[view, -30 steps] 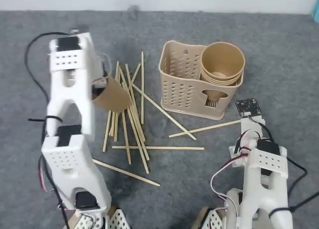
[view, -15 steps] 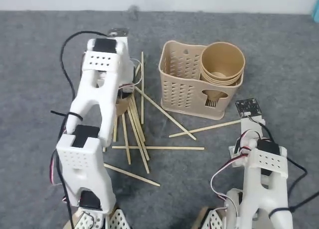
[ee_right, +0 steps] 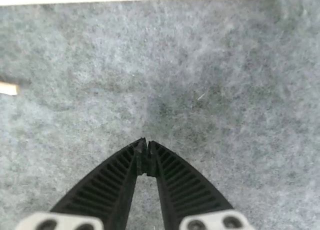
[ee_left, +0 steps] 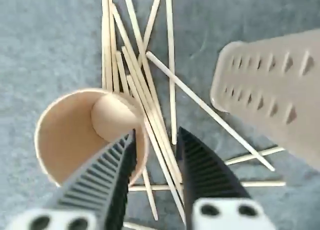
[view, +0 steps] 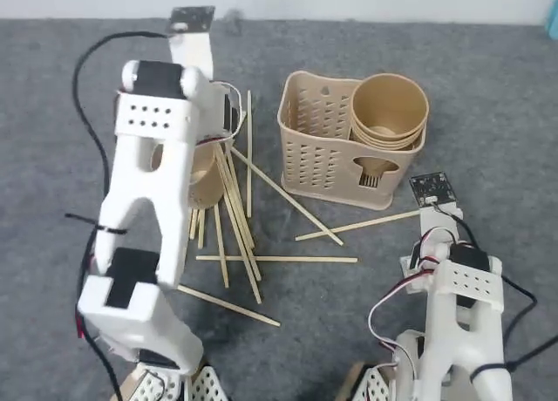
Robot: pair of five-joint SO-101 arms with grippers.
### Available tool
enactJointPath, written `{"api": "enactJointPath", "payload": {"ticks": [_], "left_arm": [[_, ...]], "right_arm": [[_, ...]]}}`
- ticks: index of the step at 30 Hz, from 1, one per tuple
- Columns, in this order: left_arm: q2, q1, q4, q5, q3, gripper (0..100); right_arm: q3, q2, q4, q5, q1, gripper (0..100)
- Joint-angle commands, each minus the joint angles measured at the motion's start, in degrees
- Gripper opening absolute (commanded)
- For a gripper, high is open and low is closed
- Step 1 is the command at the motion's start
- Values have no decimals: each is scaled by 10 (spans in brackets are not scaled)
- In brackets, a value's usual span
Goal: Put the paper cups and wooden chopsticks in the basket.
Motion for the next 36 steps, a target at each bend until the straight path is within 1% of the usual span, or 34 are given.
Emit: {"api": "enactJointPath", "payload": {"ticks": [1, 4, 9, 14, 18, 25, 32, 34, 36], "left_arm": [[-49, -22, 18, -21, -15, 143], [-55, -36, 19, -40, 1, 143], [-56, -33, 17, -62, 62, 143], [-57, -6, 17, -61, 67, 143], [-51, 11, 14, -61, 71, 122], [-50, -14, -75, -63, 163, 111], [-56, -4, -114, -63, 229, 110], [-56, 4, -114, -64, 233, 81], [-56, 5, -114, -64, 233, 20]], "right_arm": [[-3, -17, -9, 8, -7, 8], [-3, -17, -8, 8, -7, 8], [-3, -17, -8, 8, -7, 8], [-3, -17, -7, 8, -7, 8], [-3, -17, -7, 8, -7, 8], [-3, -17, -7, 8, -7, 8], [-3, -17, -7, 8, -7, 8], [-3, -17, -7, 8, -7, 8], [-3, -17, -7, 8, -7, 8]]}}
